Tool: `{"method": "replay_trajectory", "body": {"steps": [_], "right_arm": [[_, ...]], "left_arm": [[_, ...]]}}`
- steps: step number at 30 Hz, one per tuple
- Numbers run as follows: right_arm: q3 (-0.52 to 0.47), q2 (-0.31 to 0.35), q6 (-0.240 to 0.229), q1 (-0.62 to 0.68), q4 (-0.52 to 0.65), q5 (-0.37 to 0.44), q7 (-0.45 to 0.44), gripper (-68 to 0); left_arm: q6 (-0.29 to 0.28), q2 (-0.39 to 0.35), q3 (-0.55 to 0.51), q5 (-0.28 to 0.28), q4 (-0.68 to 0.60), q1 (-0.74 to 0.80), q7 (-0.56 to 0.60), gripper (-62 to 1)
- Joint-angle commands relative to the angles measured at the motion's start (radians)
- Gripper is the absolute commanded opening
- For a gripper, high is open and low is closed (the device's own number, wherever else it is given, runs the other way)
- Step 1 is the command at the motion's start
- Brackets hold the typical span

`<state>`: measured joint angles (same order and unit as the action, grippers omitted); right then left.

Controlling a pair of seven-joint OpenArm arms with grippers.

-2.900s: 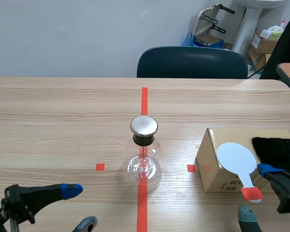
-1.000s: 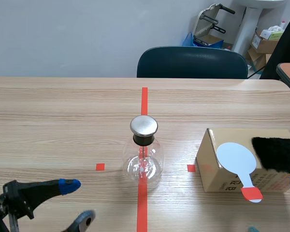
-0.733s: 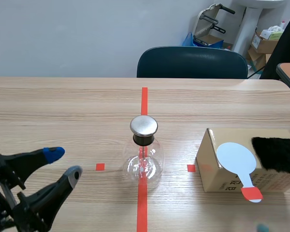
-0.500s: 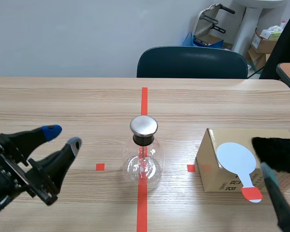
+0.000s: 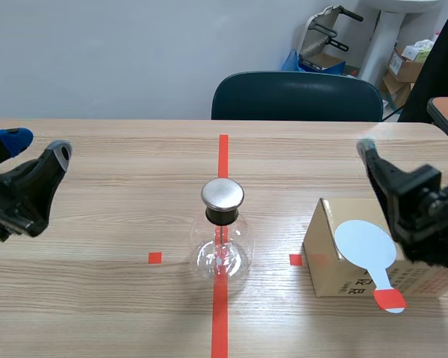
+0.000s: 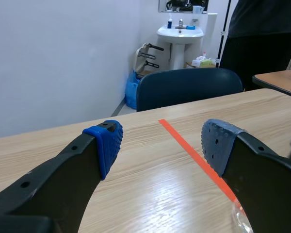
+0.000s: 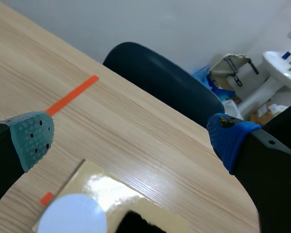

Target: Do the electroscope experiment

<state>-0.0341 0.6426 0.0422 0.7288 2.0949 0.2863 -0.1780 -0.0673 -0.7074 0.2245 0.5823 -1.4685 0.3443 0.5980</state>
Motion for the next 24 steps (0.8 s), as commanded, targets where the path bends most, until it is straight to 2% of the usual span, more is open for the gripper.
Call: {"method": "replay_trajectory", "body": {"steps": [1,3,6,10,12,16,24], "right_arm": [[0.016,0.002,-0.001,-0.034,0.023,0.027,0.003,0.4],[0.037,0.002,-0.030,-0.070,0.025,0.052,0.024,0.4],[0.062,-0.004,-0.070,-0.116,0.025,0.089,0.072,0.4],[0.092,-0.003,-0.127,-0.131,0.025,0.111,0.124,0.4],[0.108,-0.003,-0.152,-0.131,0.025,0.111,0.137,0.4],[0.118,-0.003,-0.208,-0.130,0.025,0.111,0.192,0.4],[0.122,-0.003,-0.212,-0.130,0.025,0.111,0.211,0.4]], "left_arm": [[0.032,0.032,-0.024,-0.024,-0.046,0.066,0.014,-23.2],[0.057,0.060,-0.063,-0.045,-0.087,0.134,0.014,-23.2],[0.060,0.094,-0.097,-0.077,-0.140,0.214,0.036,-23.2],[0.127,0.127,-0.106,-0.141,-0.200,0.290,0.042,-23.2],[0.134,0.143,-0.106,-0.171,-0.216,0.317,0.046,-23.2],[0.148,0.148,-0.106,-0.177,-0.254,0.380,0.084,-23.2],[0.188,0.168,-0.106,-0.185,-0.300,0.443,0.138,-23.2]]}}
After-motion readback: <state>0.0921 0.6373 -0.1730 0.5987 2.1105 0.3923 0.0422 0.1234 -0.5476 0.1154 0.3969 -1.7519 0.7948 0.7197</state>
